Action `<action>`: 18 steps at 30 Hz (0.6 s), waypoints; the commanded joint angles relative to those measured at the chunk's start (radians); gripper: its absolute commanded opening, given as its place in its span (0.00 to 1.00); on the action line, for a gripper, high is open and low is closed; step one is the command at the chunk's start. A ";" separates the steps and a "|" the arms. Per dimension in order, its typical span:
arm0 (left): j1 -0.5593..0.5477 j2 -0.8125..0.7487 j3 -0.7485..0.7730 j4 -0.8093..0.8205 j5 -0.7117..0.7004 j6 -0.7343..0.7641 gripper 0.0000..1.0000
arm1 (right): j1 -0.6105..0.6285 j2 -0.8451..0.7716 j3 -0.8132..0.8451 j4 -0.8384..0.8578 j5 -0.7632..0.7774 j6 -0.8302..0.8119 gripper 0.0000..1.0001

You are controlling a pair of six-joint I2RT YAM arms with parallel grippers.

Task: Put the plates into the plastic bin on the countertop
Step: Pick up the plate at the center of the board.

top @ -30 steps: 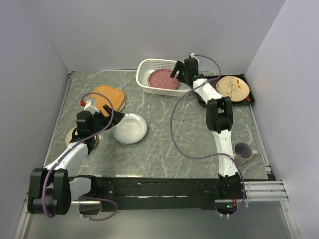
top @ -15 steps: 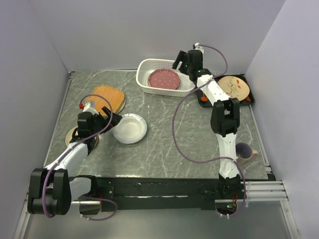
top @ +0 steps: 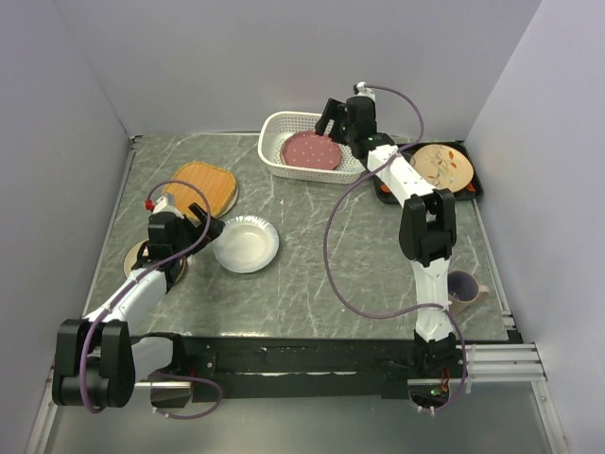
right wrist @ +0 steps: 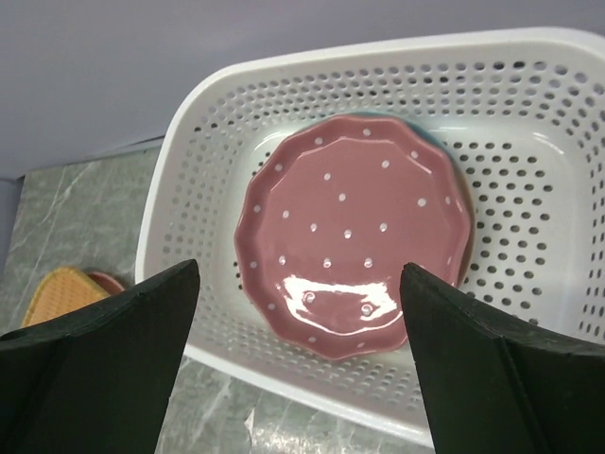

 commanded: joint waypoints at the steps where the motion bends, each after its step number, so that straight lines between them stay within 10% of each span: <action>1: -0.003 0.025 0.045 0.037 -0.072 -0.021 0.99 | 0.028 -0.106 -0.042 0.048 -0.010 -0.015 0.93; 18: 0.118 0.215 0.066 0.251 -0.007 -0.121 0.95 | 0.061 -0.343 -0.426 0.196 -0.072 0.002 0.93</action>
